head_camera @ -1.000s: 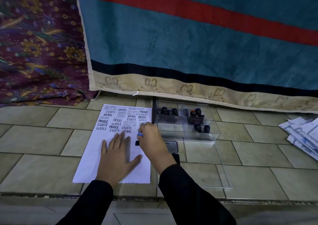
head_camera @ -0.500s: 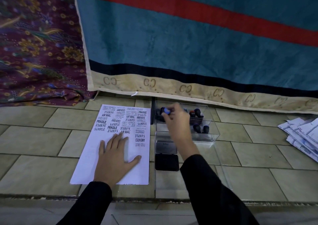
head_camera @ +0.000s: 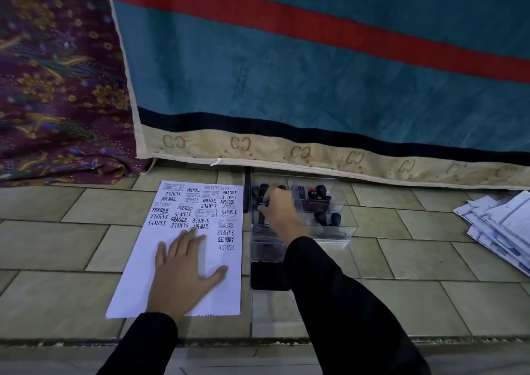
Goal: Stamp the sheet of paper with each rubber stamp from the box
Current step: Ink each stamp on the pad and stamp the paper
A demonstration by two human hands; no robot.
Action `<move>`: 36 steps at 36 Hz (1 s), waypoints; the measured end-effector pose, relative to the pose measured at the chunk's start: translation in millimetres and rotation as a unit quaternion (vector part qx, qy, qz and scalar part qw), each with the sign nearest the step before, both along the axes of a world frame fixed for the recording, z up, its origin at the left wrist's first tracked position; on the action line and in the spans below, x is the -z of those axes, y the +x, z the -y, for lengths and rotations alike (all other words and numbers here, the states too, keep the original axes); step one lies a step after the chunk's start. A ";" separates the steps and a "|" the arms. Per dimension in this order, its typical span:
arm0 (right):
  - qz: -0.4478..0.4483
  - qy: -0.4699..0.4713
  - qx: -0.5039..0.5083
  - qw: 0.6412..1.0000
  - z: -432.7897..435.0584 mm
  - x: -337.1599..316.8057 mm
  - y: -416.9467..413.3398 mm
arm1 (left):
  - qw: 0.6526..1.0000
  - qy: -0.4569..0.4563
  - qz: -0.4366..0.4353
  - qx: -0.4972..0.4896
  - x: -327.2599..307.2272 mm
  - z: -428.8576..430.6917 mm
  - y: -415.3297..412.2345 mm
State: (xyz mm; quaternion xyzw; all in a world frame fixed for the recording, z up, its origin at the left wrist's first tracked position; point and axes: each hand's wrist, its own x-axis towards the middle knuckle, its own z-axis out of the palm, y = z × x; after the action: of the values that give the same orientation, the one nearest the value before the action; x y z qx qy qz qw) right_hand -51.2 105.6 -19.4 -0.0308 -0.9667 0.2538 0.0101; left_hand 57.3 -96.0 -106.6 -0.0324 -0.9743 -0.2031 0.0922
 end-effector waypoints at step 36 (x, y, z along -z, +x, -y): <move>0.033 0.061 0.099 0.993 -112.3 -11.1 4.4 | 0.999 0.036 -0.006 0.013 -1.6 5.2 -1.5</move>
State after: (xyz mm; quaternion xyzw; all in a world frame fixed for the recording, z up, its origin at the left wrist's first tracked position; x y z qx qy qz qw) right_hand -46.9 217.8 -8.4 -0.1343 -0.9723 0.1910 0.0053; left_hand 55.8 -101.2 -105.1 -0.0427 -0.9652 -0.2390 0.0969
